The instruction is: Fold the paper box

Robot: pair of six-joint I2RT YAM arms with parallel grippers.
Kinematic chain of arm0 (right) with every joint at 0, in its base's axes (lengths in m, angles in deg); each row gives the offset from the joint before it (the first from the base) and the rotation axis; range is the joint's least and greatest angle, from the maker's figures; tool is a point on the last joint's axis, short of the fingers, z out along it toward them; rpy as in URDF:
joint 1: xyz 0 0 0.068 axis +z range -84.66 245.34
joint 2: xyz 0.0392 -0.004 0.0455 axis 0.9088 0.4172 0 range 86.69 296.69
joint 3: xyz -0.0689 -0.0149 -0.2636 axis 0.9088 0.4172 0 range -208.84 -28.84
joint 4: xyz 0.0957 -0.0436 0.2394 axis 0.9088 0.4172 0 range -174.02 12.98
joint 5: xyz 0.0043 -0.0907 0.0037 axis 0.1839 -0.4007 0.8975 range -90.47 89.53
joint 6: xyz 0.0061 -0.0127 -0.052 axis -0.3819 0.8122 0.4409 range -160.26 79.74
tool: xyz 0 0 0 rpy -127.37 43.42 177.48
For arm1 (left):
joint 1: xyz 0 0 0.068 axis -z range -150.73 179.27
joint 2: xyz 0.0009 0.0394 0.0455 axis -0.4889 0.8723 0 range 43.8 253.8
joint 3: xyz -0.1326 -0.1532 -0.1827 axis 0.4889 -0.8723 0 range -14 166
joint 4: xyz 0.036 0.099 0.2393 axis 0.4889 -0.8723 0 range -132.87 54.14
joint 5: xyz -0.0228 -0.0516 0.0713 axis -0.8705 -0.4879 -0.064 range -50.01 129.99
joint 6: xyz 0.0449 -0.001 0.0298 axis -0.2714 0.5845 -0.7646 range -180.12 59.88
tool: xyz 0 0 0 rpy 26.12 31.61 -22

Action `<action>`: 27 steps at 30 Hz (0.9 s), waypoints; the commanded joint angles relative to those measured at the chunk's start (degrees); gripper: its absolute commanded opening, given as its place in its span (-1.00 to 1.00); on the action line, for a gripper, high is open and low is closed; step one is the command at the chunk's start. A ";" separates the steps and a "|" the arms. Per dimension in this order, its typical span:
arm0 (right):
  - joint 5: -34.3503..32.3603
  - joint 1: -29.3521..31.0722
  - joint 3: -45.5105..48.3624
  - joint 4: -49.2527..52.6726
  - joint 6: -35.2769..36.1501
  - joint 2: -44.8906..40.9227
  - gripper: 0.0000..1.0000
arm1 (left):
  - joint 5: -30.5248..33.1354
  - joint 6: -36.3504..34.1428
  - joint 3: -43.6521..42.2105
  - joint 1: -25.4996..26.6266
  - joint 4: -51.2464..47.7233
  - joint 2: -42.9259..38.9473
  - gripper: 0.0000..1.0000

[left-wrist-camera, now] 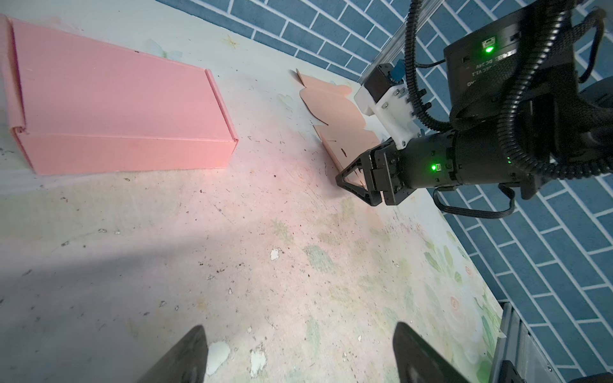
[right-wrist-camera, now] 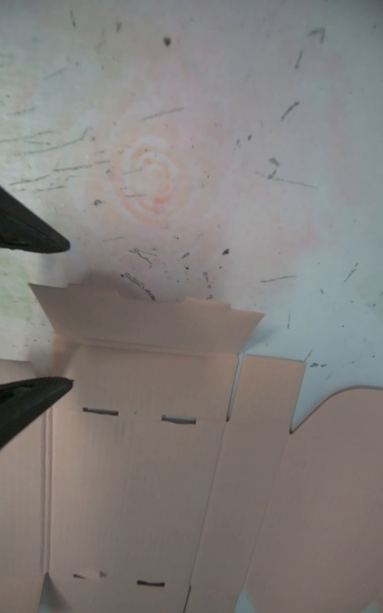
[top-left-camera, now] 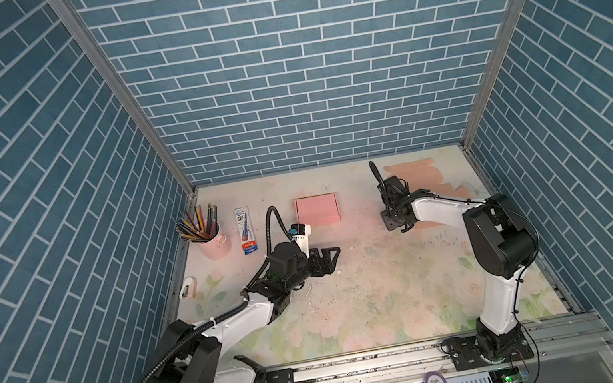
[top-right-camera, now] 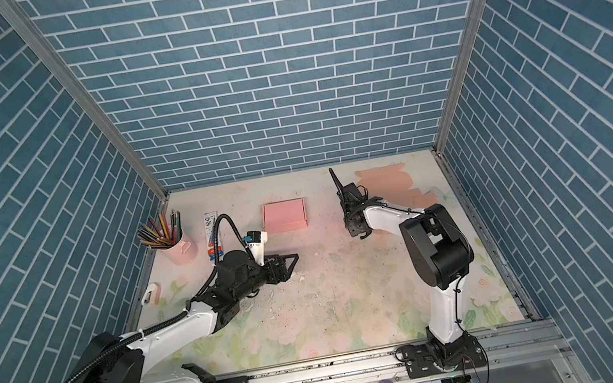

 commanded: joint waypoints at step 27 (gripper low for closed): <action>-9.61 0.80 -0.50 -2.43 3.83 4.62 -0.76 | 0.70 0.79 -1.63 0.28 0.73 -1.46 0.76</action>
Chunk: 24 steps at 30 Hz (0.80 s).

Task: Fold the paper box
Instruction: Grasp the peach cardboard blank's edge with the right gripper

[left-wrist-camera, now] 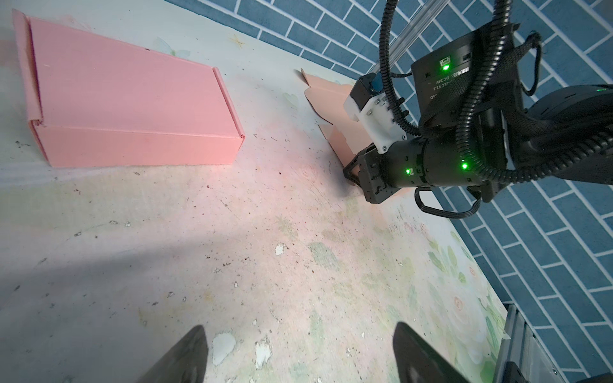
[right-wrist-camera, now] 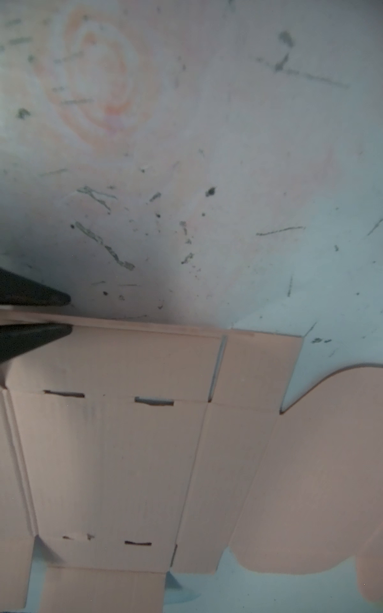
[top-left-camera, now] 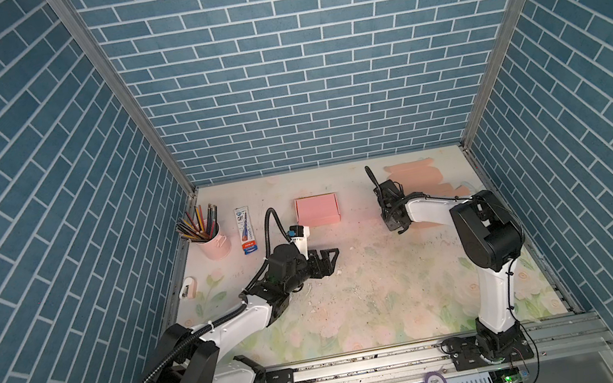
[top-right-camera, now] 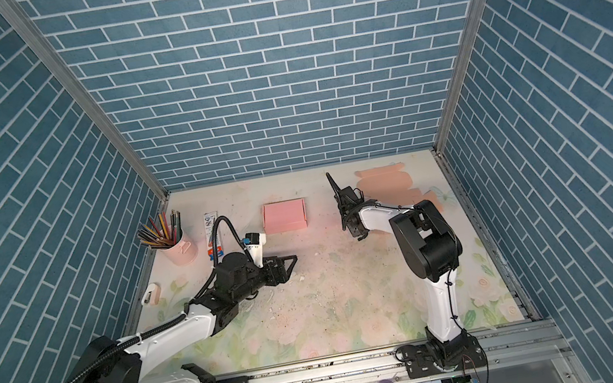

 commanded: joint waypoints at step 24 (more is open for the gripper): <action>0.71 6.59 11.27 1.58 -5.02 -20.98 -1.00 | -0.11 1.84 -0.94 -0.91 -0.29 -0.04 0.76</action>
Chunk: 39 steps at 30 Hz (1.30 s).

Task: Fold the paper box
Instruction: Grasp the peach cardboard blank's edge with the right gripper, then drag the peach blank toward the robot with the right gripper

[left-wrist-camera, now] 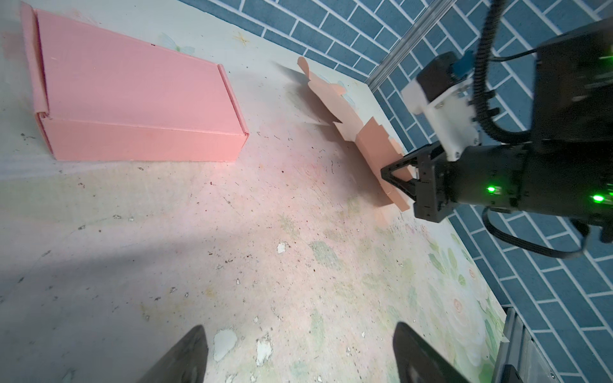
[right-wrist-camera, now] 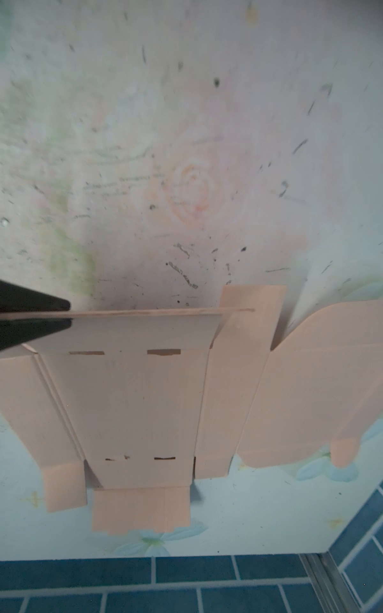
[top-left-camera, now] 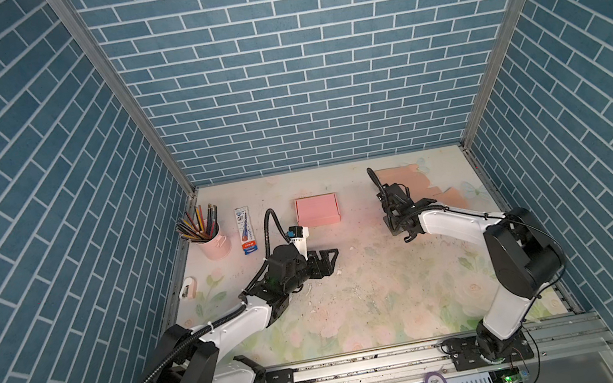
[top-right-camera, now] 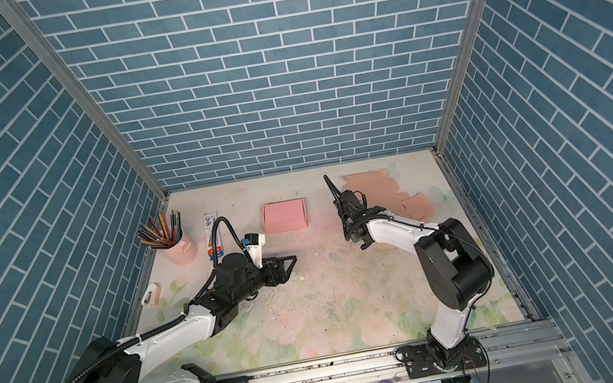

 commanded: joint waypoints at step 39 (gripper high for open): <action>-11.62 35.17 17.18 -4.18 3.21 -29.09 -1.00 | -2.95 3.13 -2.52 -18.72 -4.92 -11.25 0.75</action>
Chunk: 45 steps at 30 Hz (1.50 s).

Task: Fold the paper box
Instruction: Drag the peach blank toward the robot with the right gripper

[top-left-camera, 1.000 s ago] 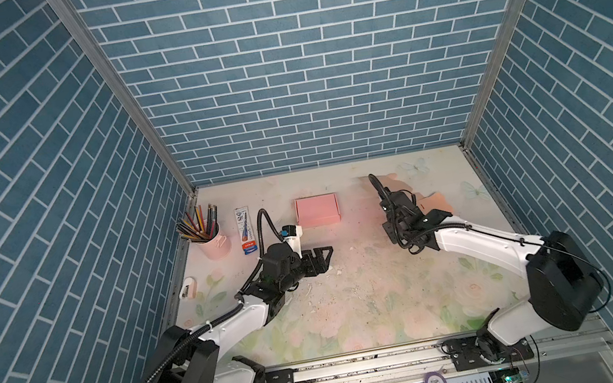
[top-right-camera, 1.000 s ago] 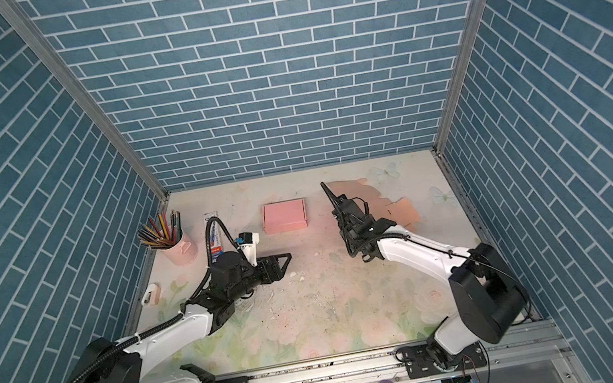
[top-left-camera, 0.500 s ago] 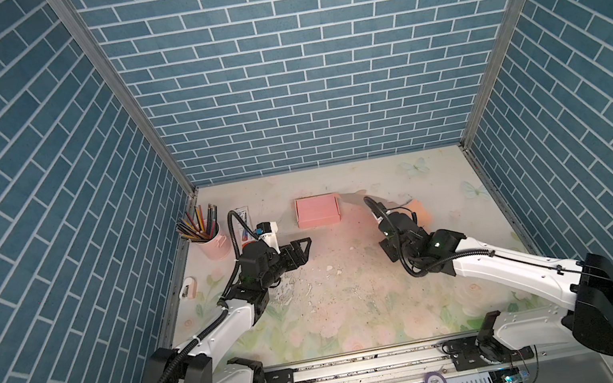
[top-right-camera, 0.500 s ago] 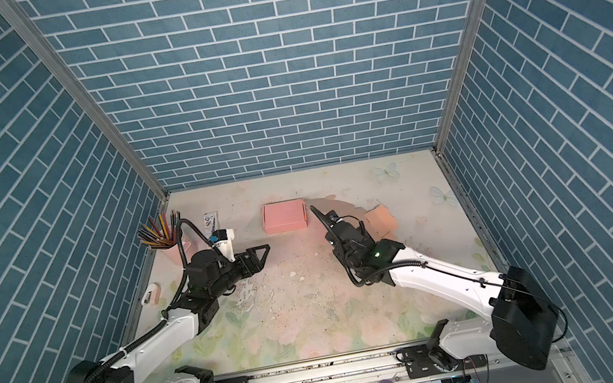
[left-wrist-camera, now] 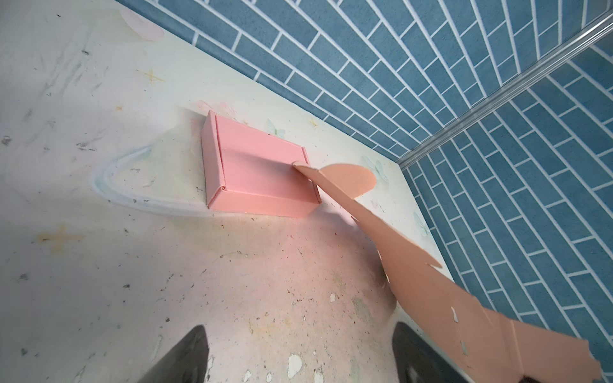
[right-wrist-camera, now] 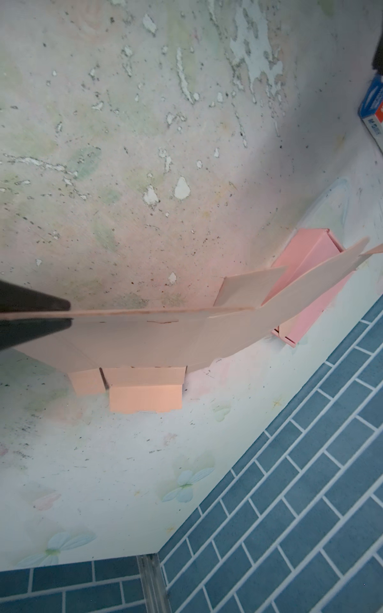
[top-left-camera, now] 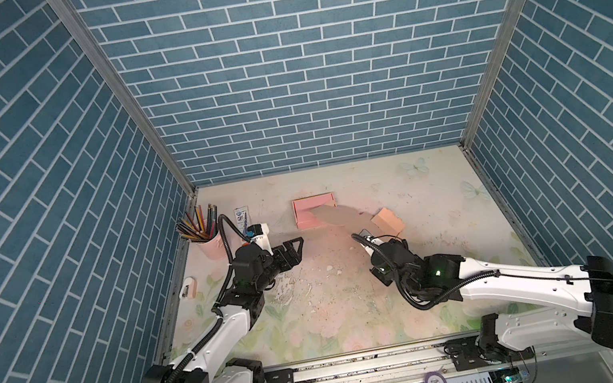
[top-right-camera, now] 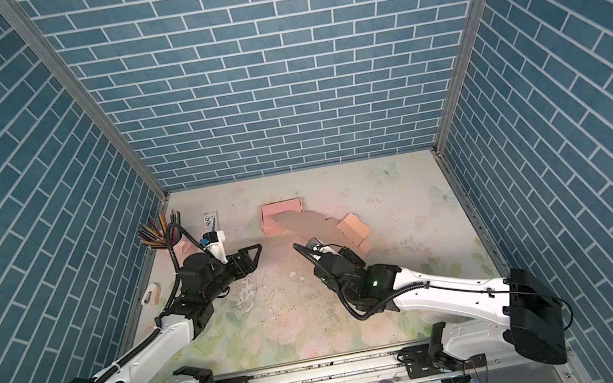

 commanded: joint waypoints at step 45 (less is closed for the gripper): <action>25.20 1.84 9.91 -13.81 -3.10 -4.77 0.21 | 6.95 -5.86 3.49 11.64 -7.91 0.98 0.72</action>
